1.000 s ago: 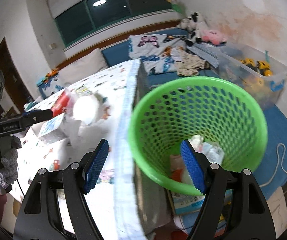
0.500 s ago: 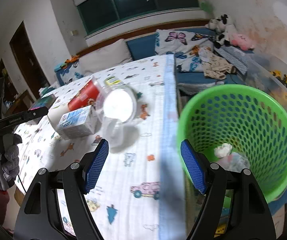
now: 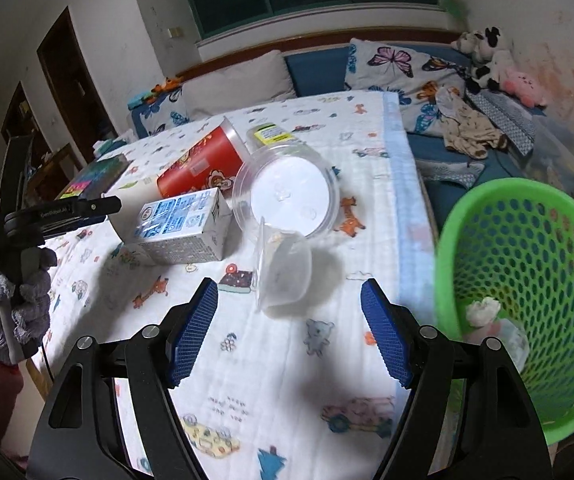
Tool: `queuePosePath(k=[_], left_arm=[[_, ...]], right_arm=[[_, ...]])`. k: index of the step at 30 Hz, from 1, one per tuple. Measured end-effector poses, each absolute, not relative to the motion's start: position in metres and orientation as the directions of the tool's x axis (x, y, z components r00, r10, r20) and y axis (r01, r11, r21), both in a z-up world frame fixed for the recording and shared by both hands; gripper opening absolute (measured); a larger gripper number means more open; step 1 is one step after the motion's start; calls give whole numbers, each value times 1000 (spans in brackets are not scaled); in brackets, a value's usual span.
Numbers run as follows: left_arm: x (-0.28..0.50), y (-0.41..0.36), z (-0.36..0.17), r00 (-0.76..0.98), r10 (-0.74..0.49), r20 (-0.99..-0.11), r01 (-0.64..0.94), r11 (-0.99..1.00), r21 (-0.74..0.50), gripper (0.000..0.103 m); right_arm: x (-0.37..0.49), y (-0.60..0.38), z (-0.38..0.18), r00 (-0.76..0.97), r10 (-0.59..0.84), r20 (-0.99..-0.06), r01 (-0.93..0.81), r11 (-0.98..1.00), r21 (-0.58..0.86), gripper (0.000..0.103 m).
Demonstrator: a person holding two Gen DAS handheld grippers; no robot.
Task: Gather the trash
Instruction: 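Grasp the small clear plastic cup with the right tool while the left tool grasps the white paper cup, then drop the clear cup into the green basket with the right tool while the left tool drops the paper cup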
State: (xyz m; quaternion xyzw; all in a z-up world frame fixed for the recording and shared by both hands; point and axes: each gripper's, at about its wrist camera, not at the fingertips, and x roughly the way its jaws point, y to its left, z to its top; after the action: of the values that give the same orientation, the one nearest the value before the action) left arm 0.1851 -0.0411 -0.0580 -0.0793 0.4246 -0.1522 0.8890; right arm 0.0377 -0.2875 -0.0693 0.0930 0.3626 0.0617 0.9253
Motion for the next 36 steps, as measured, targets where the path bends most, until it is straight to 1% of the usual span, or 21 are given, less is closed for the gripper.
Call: queuePosePath(k=[2, 8, 9, 11, 13, 14, 16, 17, 19, 21, 23, 24, 31, 36], left_arm=[[190, -38, -60, 585, -355, -730, 202, 935, -293, 56], [197, -35, -64, 579, -386, -719, 217, 922, -320, 54], [198, -34, -64, 580, -388, -716, 219, 921, -322, 54], [200, -35, -65, 579, -396, -712, 222, 918, -330, 52], [201, -35, -65, 576, -404, -710, 229, 914, -334, 45], [202, -34, -65, 576, -406, -709, 231, 913, -335, 42], [202, -34, -66, 572, -416, -707, 236, 909, -344, 35], [203, -33, -66, 570, -419, -706, 237, 907, -347, 32], [203, -32, -67, 562, -429, -707, 240, 903, -357, 21], [203, -32, -68, 556, -437, -708, 243, 899, -364, 14], [201, -32, -67, 559, -439, -703, 247, 898, -364, 9], [200, -33, -66, 561, -436, -704, 248, 899, -360, 5], [179, -31, -44, 605, -418, -678, 265, 908, -324, 3], [160, -29, -21, 627, -442, -642, 290, 897, -333, 3]], right_arm=[[46, -285, -73, 720, 184, -670, -43, 974, 221, 71], [69, -281, -90, 692, 175, -700, -11, 972, 233, 62], [71, -281, -91, 690, 176, -702, -8, 972, 236, 59], [77, -280, -95, 682, 181, -709, -3, 970, 244, 57], [81, -277, -97, 677, 184, -713, -5, 969, 246, 50], [82, -277, -98, 673, 188, -715, -8, 969, 247, 48], [83, -275, -98, 672, 187, -717, -11, 970, 242, 42], [82, -274, -98, 673, 184, -717, -12, 971, 238, 40], [81, -273, -97, 676, 180, -715, -13, 973, 232, 35], [80, -273, -96, 678, 184, -712, -15, 971, 237, 35], [77, -273, -95, 679, 187, -710, -21, 972, 236, 35], [76, -272, -94, 681, 187, -708, -23, 972, 235, 35], [60, -269, -85, 700, 186, -689, -35, 973, 227, 34], [44, -279, -76, 721, 178, -670, -22, 972, 235, 34]])
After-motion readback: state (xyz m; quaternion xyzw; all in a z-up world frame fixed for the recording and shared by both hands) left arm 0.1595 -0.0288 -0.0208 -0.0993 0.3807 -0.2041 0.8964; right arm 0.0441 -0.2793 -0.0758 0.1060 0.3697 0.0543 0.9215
